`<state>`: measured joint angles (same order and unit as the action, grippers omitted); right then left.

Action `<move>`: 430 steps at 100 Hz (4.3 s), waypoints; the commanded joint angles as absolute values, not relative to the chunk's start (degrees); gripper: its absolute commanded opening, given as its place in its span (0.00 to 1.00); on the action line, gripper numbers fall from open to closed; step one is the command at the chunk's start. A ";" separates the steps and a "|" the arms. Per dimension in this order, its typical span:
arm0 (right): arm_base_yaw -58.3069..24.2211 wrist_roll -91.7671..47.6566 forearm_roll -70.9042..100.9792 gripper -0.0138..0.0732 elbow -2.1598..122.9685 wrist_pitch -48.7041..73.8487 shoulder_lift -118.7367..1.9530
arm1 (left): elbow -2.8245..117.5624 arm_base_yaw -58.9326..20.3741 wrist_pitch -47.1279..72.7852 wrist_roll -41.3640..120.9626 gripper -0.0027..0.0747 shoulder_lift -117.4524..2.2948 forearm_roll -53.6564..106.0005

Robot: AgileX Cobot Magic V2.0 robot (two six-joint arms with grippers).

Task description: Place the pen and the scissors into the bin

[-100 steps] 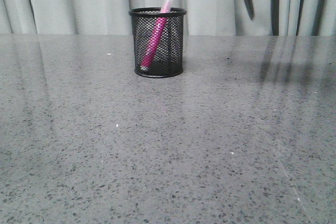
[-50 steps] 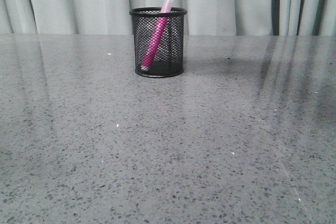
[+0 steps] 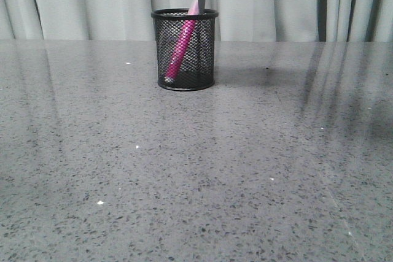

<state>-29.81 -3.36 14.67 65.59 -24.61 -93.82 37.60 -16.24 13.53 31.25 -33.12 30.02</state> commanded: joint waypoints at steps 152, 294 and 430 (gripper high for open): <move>-30.98 -3.63 6.45 0.30 60.23 -31.96 -94.61 | 39.21 -15.98 10.45 30.97 0.01 -33.25 31.11; -18.69 -7.35 6.82 0.09 48.32 -21.14 -59.74 | 36.65 -15.98 7.50 30.97 0.01 -32.83 29.07; -16.01 -7.35 6.82 0.09 2.11 -25.01 -11.82 | 15.50 -15.98 1.10 30.97 0.01 -8.59 35.59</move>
